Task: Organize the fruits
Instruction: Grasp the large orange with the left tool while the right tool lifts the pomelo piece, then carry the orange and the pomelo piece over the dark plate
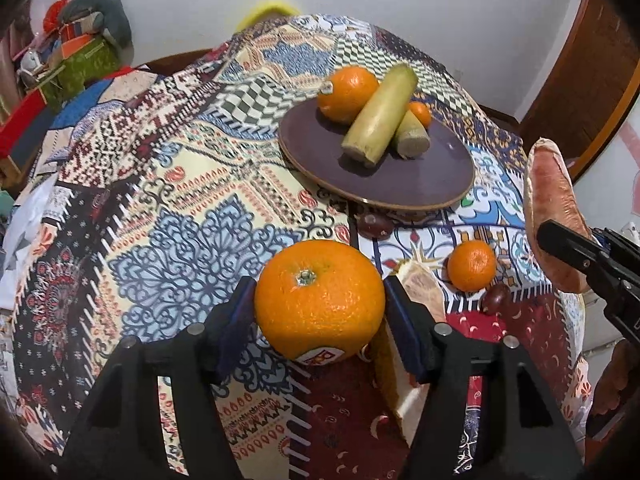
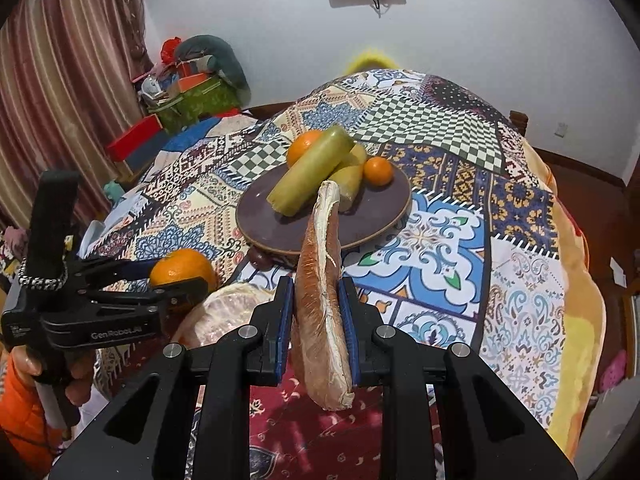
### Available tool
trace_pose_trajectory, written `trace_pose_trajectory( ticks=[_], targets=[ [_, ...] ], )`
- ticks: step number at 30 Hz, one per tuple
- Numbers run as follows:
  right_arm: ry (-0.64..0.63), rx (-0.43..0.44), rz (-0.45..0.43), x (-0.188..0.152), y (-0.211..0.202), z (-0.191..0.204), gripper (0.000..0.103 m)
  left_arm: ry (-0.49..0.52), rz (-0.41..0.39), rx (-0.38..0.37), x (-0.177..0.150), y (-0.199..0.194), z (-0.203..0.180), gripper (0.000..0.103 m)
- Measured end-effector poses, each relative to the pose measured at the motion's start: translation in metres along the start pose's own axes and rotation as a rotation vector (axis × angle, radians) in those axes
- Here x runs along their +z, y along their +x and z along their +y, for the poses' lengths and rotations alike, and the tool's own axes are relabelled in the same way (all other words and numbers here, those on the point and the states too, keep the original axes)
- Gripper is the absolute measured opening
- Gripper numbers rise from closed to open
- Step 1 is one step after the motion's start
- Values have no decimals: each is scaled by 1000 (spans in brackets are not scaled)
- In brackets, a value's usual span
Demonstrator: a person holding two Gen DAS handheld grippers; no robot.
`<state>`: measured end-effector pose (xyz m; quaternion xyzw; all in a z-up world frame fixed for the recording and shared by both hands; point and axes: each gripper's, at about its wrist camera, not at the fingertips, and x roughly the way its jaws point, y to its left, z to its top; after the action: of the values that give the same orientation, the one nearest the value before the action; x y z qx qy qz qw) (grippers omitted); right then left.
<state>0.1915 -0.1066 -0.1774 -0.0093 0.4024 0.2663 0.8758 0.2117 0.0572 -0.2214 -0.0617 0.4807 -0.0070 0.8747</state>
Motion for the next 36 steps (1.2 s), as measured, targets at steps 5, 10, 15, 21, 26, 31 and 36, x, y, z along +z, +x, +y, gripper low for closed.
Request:
trace_pose_trajectory(
  ticks=[5, 10, 15, 21, 26, 31, 36],
  targets=[
    [-4, -11, -18, 8, -2, -4, 21, -17, -48, 3, 11, -15, 6, 63],
    [-1, -18, -38, 17, -1, -8, 21, -27, -94, 7, 26, -25, 10, 63],
    [-8, -27, -57, 28, 2, -11, 21, -28, -126, 9, 41, -28, 10, 63],
    [-12, -30, -71, 39, 9, -16, 21, -18, -151, 12, 59, -24, 8, 63],
    [-8, -39, -92, 50, 16, -21, 21, -20, -167, 14, 71, -17, 6, 63],
    [5, -41, -108, 59, 24, -26, 21, -34, -171, 0, 84, -6, 7, 63],
    [-2, -44, -119, 70, 32, -27, 21, -25, -180, 1, 98, 4, 5, 63]
  ],
)
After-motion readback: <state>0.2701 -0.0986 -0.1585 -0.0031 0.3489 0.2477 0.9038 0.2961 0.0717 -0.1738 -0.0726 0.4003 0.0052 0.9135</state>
